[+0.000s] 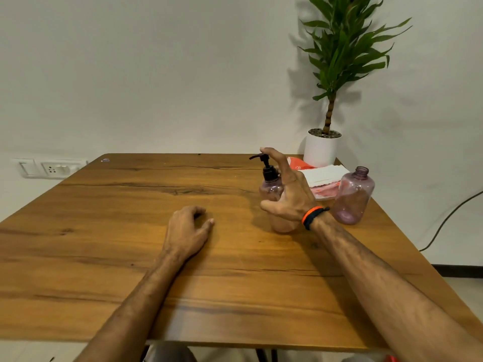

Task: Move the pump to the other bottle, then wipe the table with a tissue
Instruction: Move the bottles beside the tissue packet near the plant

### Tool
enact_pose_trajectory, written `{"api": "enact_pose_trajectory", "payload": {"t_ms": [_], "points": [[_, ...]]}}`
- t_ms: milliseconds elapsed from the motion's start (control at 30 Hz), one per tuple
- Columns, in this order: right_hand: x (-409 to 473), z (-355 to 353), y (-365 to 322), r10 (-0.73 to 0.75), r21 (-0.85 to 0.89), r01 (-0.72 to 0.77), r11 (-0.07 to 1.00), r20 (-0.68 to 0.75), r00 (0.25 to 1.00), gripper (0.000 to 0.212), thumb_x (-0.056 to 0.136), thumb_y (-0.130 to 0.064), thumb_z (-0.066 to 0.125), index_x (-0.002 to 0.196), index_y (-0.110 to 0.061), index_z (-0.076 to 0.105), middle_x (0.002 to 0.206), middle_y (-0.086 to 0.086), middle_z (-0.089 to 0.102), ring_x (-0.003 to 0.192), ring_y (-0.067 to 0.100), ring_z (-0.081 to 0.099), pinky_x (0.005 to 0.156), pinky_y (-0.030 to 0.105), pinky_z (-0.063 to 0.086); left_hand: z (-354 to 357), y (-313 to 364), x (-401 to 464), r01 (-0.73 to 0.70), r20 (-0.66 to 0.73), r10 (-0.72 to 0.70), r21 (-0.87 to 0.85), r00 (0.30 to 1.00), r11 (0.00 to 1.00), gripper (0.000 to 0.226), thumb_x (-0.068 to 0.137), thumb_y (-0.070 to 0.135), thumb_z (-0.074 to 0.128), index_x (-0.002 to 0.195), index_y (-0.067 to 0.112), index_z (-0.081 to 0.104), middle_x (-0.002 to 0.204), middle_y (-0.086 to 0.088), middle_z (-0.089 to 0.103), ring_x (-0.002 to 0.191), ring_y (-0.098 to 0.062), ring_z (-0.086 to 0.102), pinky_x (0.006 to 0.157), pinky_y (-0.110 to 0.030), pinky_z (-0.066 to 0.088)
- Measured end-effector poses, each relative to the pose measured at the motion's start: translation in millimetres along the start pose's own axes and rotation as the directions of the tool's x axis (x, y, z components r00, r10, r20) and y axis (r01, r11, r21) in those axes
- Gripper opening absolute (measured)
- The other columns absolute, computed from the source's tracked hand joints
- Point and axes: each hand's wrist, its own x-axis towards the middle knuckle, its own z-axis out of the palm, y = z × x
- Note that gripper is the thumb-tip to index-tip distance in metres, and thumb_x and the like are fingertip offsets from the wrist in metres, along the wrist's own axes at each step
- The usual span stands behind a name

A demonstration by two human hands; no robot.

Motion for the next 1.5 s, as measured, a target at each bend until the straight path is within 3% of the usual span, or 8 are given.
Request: {"api": "enact_pose_trajectory", "payload": {"t_ms": [167,400,633,800,867,1033,1167,1500], "points": [[-4.0,-11.6,-14.4,-0.026,-0.048,0.034,0.998,0.155,0.988,0.093,0.057,-0.025,0.066,0.140,-0.039,0.028,0.082,-0.016,0.056,0.072,0.011,0.068,0.066,0.028,0.062,-20.0,-24.1,-0.5,0.069,-0.054,-0.066,0.047,0.996,0.997,0.039,0.085,0.029,0.069,0.117,0.006,0.066,0.122,-0.012,0.067,0.115,-0.026,0.060,0.101,-0.032,0.043],[-2.1,-9.4,-18.6,-0.022,-0.110,0.045,0.993,0.201,0.979,0.092,0.053,-0.031,0.066,0.136,-0.046,0.027,0.086,-0.002,0.065,0.069,0.017,0.067,0.063,0.038,0.062,-24.0,-26.8,-3.7,0.071,-0.076,-0.066,0.064,0.995,0.995,0.037,0.086,0.028,0.068,0.115,0.005,0.067,0.120,-0.012,0.068,0.114,-0.027,0.060,0.099,-0.032,0.043],[1.2,-5.5,-17.5,-0.038,-0.132,0.063,0.989,0.185,0.982,0.090,0.050,-0.033,0.066,0.132,-0.044,0.031,0.078,-0.013,0.058,0.062,0.007,0.061,0.057,0.029,0.059,-26.5,-23.6,-4.8,0.070,-0.057,-0.067,0.051,0.996,0.996,0.038,0.088,0.028,0.066,0.117,0.004,0.066,0.122,-0.013,0.066,0.115,-0.027,0.060,0.102,-0.034,0.044],[2.1,-3.8,-12.5,-0.006,-0.156,0.036,0.987,0.184,0.983,0.083,0.049,-0.036,0.070,0.124,-0.045,0.035,0.085,-0.013,0.059,0.067,0.007,0.058,0.058,0.009,0.039,-25.7,-23.0,-5.0,0.069,-0.077,-0.065,0.062,0.995,0.996,0.036,0.087,0.026,0.067,0.115,0.004,0.067,0.121,-0.013,0.067,0.114,-0.028,0.060,0.100,-0.032,0.044],[3.2,-4.6,-10.7,0.005,-0.181,0.026,0.983,0.172,0.985,0.077,0.049,-0.038,0.071,0.117,-0.041,0.036,0.085,-0.013,0.052,0.071,0.009,0.052,0.060,0.009,0.033,-25.8,-23.8,-5.1,0.070,-0.073,-0.065,0.062,0.995,0.996,0.036,0.087,0.026,0.067,0.115,0.004,0.066,0.121,-0.013,0.067,0.114,-0.027,0.060,0.100,-0.032,0.044],[4.3,-5.0,-14.5,-0.010,-0.157,0.040,0.987,0.188,0.982,0.084,0.049,-0.034,0.067,0.126,-0.043,0.033,0.078,-0.016,0.054,0.061,0.007,0.056,0.057,0.014,0.045,-25.7,-24.4,-5.1,0.062,-0.080,-0.057,0.067,0.995,0.996,0.035,0.087,0.027,0.067,0.114,0.004,0.067,0.120,-0.013,0.067,0.114,-0.027,0.060,0.099,-0.032,0.044],[0.0,-8.5,-15.4,-0.016,-0.152,0.046,0.987,0.195,0.981,0.095,0.052,-0.027,0.067,0.137,-0.042,0.028,0.080,-0.001,0.062,0.062,0.018,0.064,0.056,0.034,0.061,-27.1,-25.6,-6.2,0.059,-0.071,-0.054,0.067,0.996,0.996,0.035,0.088,0.026,0.065,0.115,0.005,0.067,0.120,-0.013,0.067,0.114,-0.027,0.060,0.100,-0.032,0.044],[-15.2,-24.9,-23.3,-0.058,-0.135,0.110,0.985,0.340,0.939,0.088,0.054,-0.025,0.069,0.132,-0.040,0.031,0.080,0.004,0.062,0.069,0.023,0.065,0.059,0.043,0.060,-30.0,-22.8,-8.8,0.045,-0.051,-0.042,0.054,0.998,0.998,0.035,0.090,0.023,0.063,0.118,0.004,0.065,0.123,-0.013,0.066,0.116,-0.027,0.059,0.102,-0.032,0.044]]}}
